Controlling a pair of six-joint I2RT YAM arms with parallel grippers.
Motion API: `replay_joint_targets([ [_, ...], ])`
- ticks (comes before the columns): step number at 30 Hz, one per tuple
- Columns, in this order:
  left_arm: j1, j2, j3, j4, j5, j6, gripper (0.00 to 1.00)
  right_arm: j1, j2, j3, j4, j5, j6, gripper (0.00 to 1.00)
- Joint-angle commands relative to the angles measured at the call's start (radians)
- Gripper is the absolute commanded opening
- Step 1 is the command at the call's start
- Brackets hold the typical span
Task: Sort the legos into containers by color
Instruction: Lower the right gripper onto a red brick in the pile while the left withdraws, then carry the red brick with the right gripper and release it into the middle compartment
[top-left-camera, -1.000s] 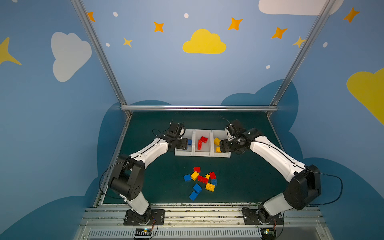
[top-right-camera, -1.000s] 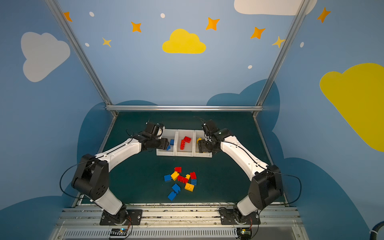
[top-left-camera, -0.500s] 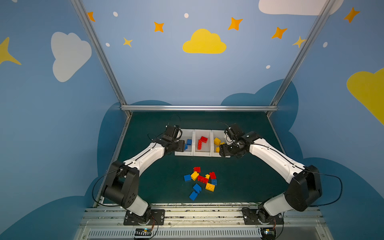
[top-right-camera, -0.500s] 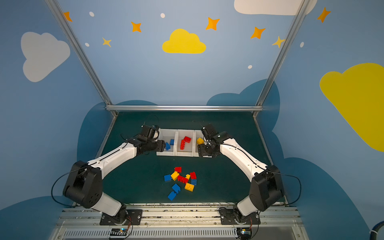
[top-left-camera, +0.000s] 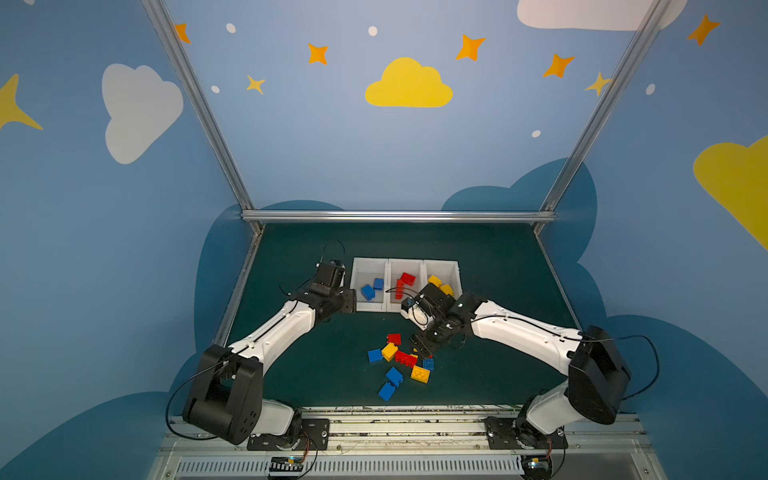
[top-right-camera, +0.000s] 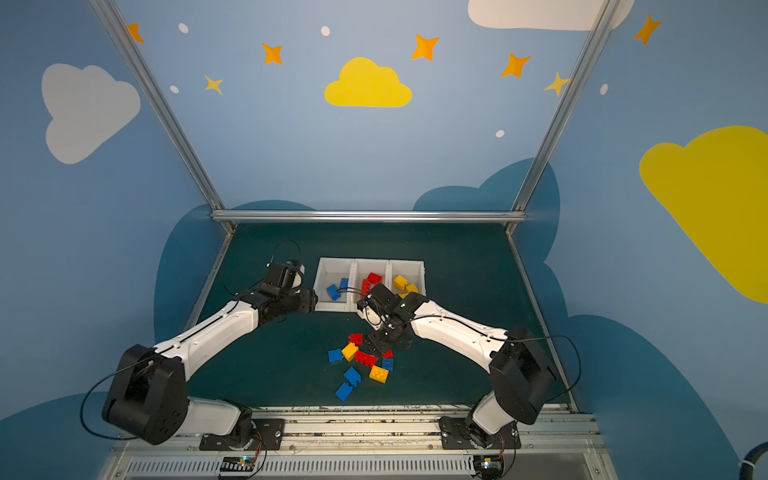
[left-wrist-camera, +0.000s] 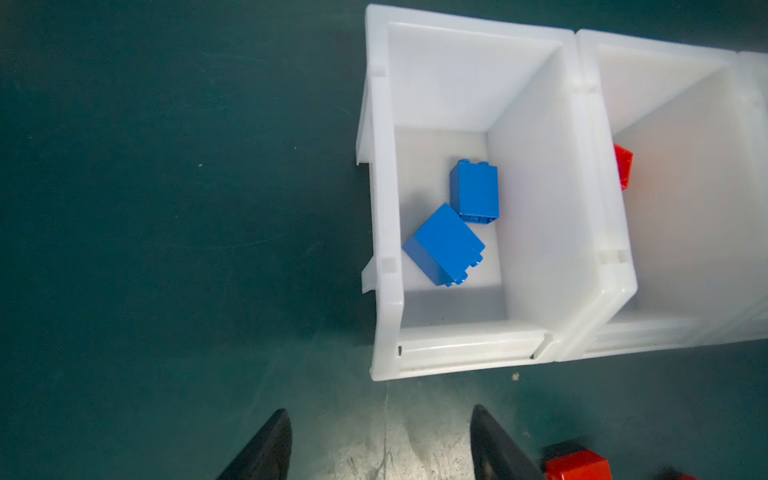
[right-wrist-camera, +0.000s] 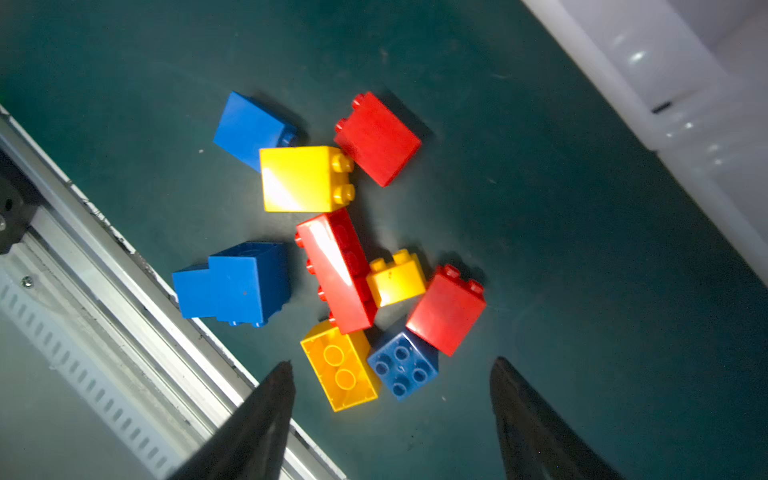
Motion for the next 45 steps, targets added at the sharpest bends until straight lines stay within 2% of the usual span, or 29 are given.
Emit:
replay_joint_targets([
  [1,0.012,-0.058,-0.030,-0.005,-0.021,-0.028,0.69,0.017,0.055,0.016,0.038,-0.021,-0.029,0.73],
  [5,0.020,-0.112,-0.072,-0.006,-0.038,-0.041,0.69,0.051,0.131,0.055,0.018,-0.028,-0.036,0.69],
  [15,0.038,-0.177,-0.128,-0.016,-0.040,-0.059,0.69,0.109,0.215,0.084,0.024,0.009,-0.024,0.56],
  [22,0.039,-0.186,-0.138,-0.016,-0.038,-0.067,0.69,0.125,0.269,0.106,0.012,0.066,-0.004,0.41],
  [32,0.038,-0.200,-0.147,-0.018,-0.040,-0.068,0.69,0.131,0.276,0.115,0.007,0.082,0.007,0.20],
  [38,0.038,-0.202,-0.151,-0.018,-0.037,-0.068,0.69,0.109,0.233,0.155,-0.026,0.084,-0.026,0.16],
  [45,0.039,-0.226,-0.165,-0.014,-0.026,-0.081,0.69,-0.011,0.184,0.304,-0.079,0.077,-0.116,0.15],
])
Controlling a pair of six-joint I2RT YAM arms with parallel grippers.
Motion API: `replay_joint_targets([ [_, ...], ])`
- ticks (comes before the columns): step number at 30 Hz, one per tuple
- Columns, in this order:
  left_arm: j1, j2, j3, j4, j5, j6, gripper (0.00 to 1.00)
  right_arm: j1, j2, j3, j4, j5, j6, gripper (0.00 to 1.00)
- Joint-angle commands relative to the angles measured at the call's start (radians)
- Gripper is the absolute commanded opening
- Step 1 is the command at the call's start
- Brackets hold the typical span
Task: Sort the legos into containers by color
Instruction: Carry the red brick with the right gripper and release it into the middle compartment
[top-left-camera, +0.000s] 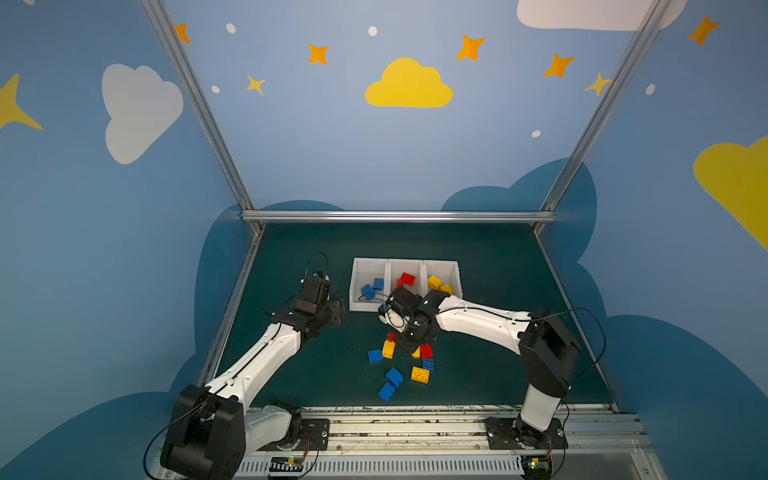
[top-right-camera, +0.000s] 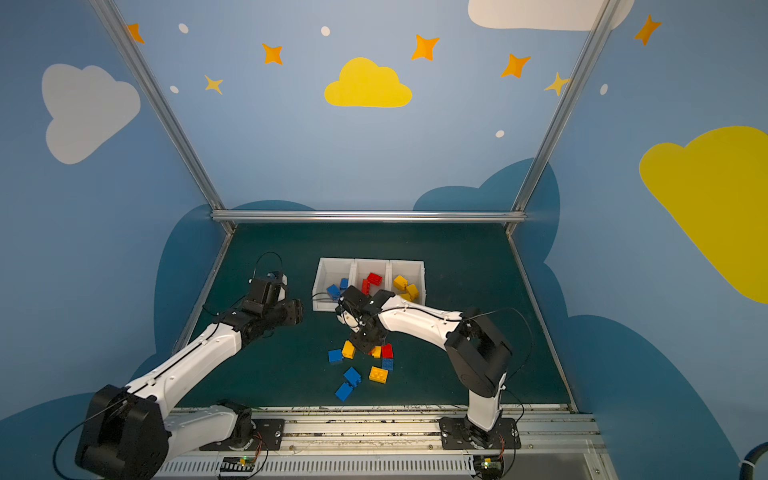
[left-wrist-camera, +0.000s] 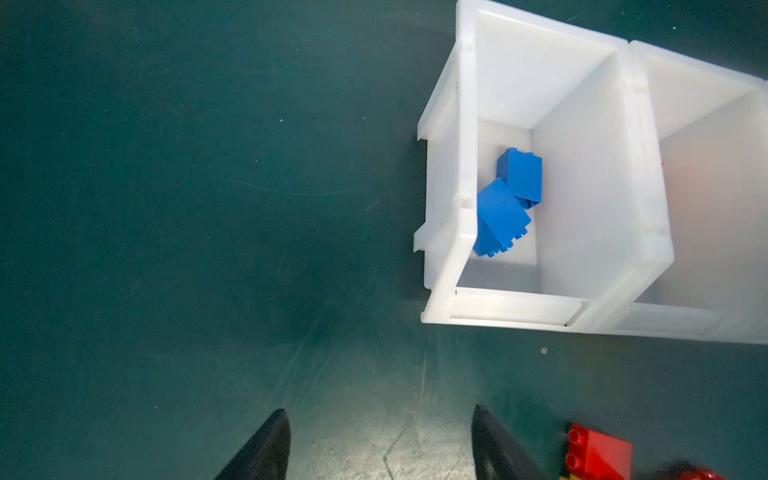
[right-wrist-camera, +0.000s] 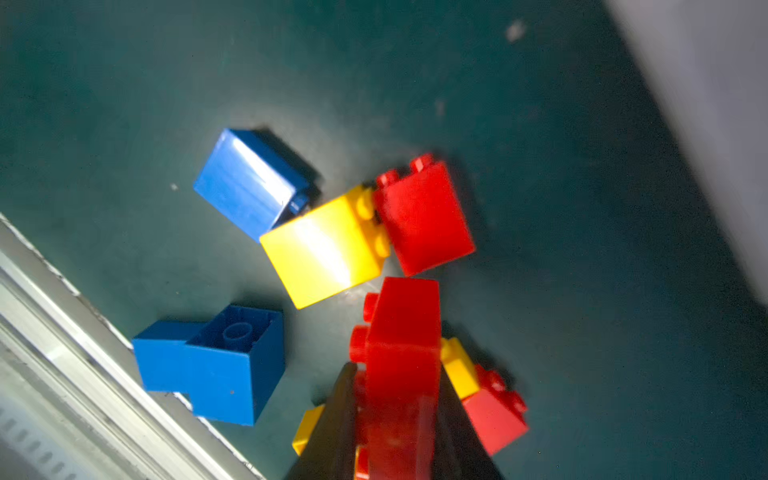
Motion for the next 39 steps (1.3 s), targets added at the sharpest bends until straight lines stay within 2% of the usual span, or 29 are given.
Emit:
replay_joint_targets([
  [1,0.003,-0.029,-0.018,0.001,0.017,-0.017,0.69,-0.071,-0.046,0.106,-0.035,0.004,-0.062,0.15],
  [9,0.003,-0.042,-0.044,0.016,0.080,-0.033,0.69,-0.193,0.132,0.367,-0.098,0.107,-0.020,0.15],
  [14,0.003,-0.059,-0.063,0.023,0.103,-0.038,0.69,-0.221,0.215,0.436,-0.092,0.179,0.058,0.15],
  [19,0.003,-0.079,-0.083,0.029,0.117,-0.051,0.69,-0.239,0.260,0.466,-0.093,0.192,0.108,0.16],
  [21,0.003,-0.085,-0.088,0.032,0.123,-0.052,0.69,-0.243,0.268,0.473,-0.098,0.196,0.121,0.23],
  [24,0.003,-0.089,-0.089,0.044,0.132,-0.044,0.69,-0.248,0.268,0.483,-0.109,0.195,0.134,0.45],
  [26,0.003,-0.086,-0.086,0.049,0.137,-0.035,0.69,-0.248,0.258,0.482,-0.109,0.191,0.137,0.52],
  [39,0.002,-0.071,-0.074,0.051,0.168,-0.021,0.69,-0.249,0.175,0.431,-0.085,0.172,0.137,0.56],
])
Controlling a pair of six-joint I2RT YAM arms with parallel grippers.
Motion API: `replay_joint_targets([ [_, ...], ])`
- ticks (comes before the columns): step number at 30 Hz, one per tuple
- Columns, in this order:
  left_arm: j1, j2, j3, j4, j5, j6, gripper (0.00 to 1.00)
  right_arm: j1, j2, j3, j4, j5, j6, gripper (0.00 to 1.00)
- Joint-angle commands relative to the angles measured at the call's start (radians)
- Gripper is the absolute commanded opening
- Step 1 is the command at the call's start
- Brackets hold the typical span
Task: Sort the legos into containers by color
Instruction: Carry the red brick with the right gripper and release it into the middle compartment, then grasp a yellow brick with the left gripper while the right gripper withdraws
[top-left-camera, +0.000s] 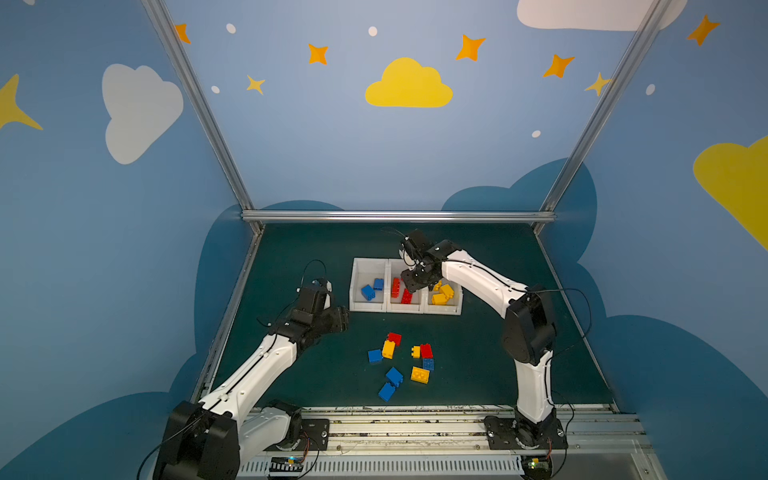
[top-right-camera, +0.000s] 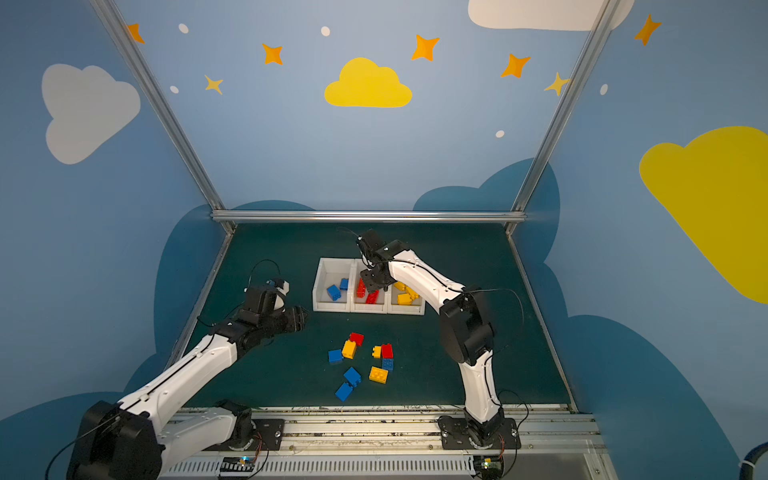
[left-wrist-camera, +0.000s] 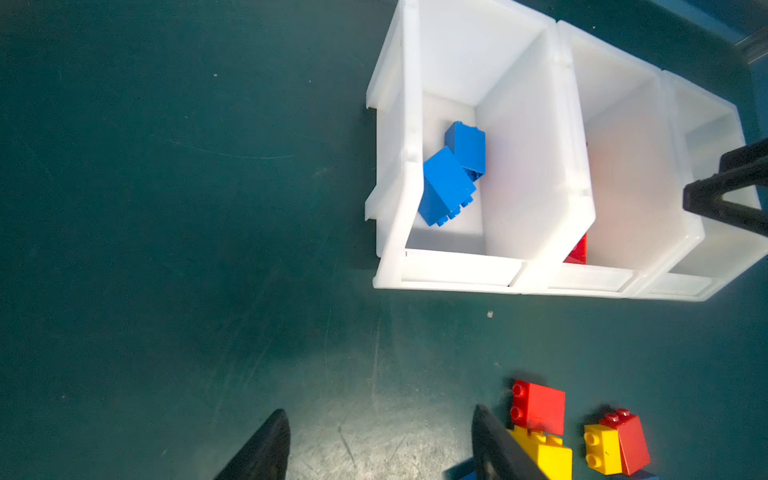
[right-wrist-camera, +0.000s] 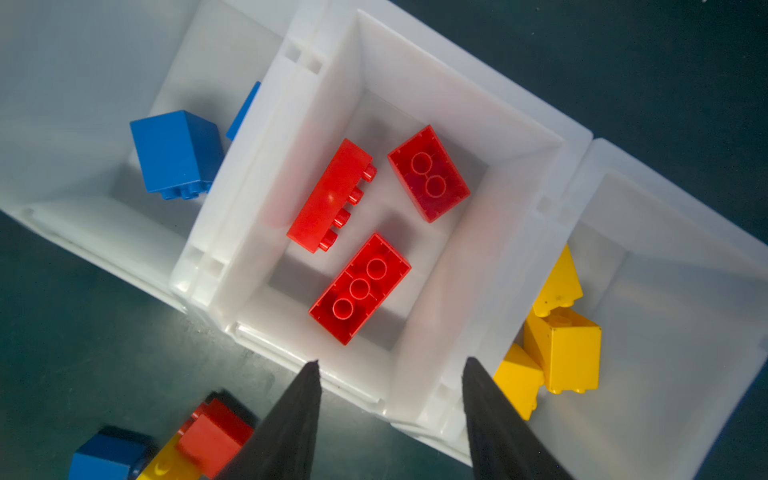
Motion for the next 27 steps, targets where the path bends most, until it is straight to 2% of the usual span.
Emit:
replay_joint_targets([
  [1,0.001,0.004,0.009,0.006,0.021,0.016,0.70,-0.005,-0.053,-0.018,-0.002,-0.013,0.009,0.56],
  [11,-0.027,0.021,0.023,0.002,0.053,0.023,0.69,-0.014,-0.119,-0.072,0.011,-0.066,0.043,0.56],
  [18,-0.233,0.126,0.089,-0.052,0.021,0.016,0.70,-0.040,-0.248,-0.192,0.027,-0.080,0.086,0.56],
  [27,-0.434,0.334,0.186,-0.042,0.016,-0.046,0.70,-0.096,-0.411,-0.362,0.047,-0.064,0.139,0.56],
])
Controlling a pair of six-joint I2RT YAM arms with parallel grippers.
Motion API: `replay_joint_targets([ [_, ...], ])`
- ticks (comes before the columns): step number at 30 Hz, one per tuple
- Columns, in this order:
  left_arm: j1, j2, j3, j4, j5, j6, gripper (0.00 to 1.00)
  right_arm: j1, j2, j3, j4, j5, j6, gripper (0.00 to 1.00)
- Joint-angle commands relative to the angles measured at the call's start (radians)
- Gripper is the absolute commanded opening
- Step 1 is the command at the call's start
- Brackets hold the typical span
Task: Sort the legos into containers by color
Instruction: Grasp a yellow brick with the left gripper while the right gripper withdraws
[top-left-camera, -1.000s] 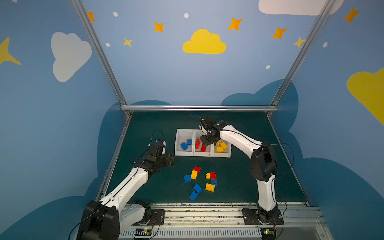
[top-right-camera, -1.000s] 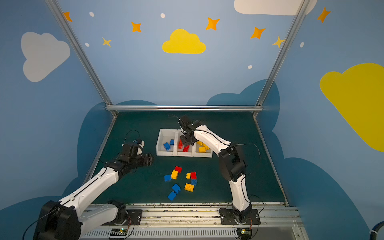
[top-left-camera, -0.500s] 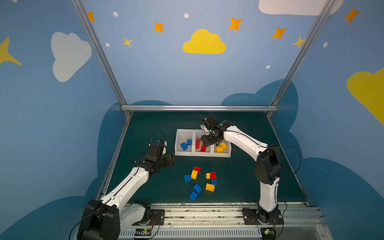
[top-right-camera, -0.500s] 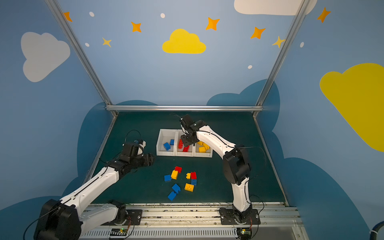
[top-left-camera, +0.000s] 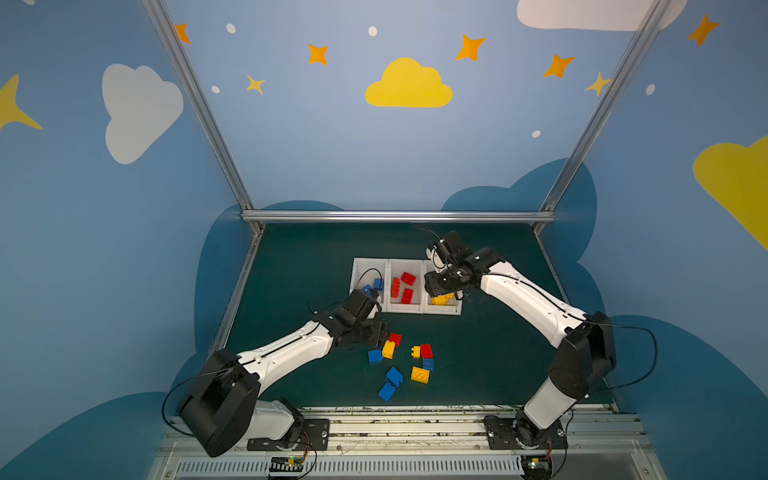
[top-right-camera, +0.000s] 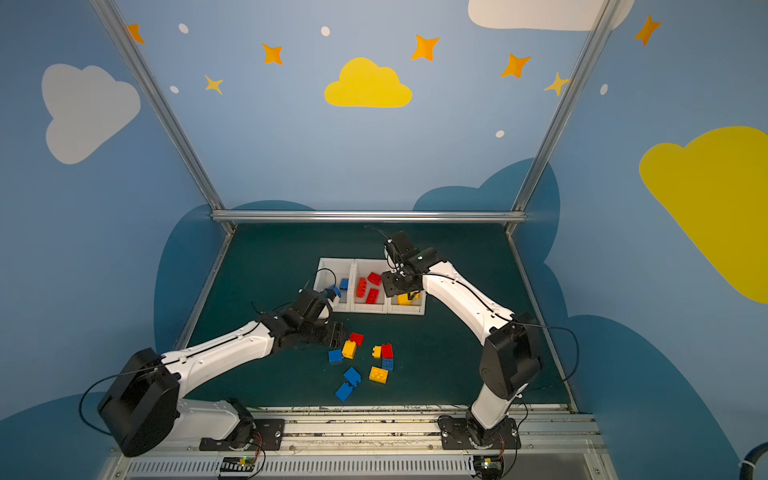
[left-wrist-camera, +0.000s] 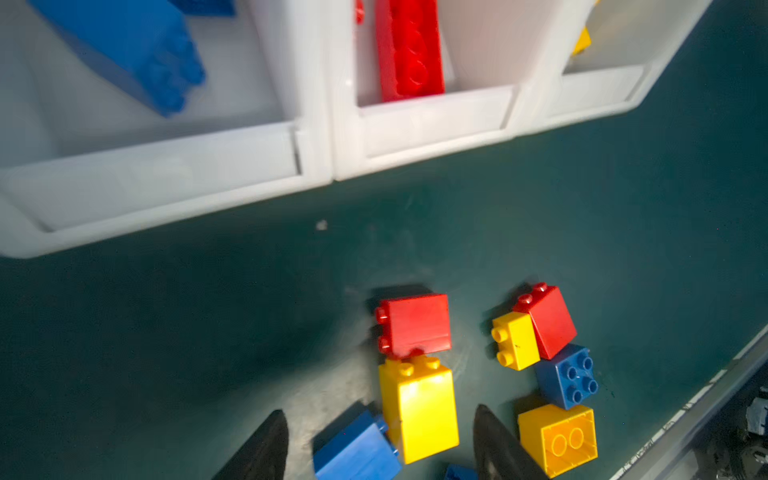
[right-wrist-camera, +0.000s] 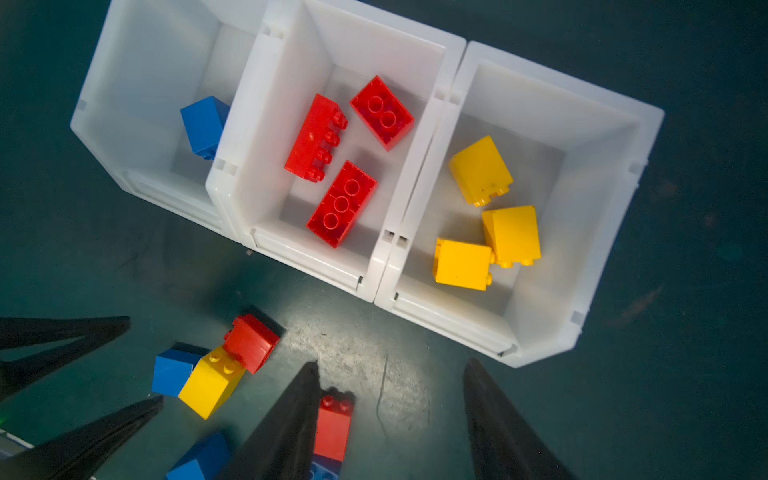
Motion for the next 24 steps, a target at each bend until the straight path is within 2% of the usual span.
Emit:
replay_joint_targets([
  [1,-0.043,0.068,0.051,-0.039,-0.019,-0.030,0.71,-0.020,-0.055,-0.055,0.010,0.005,0.036,0.56],
  [8,-0.073,0.144,0.076,-0.062,-0.046,-0.043,0.70,-0.046,-0.108,-0.142,0.023,0.003,0.057,0.56],
  [17,-0.120,0.256,0.146,-0.105,-0.066,-0.022,0.64,-0.057,-0.107,-0.161,0.037,-0.009,0.074,0.56],
  [24,-0.134,0.302,0.175,-0.144,-0.094,-0.011,0.48,-0.059,-0.108,-0.170,0.039,-0.004,0.075,0.56],
])
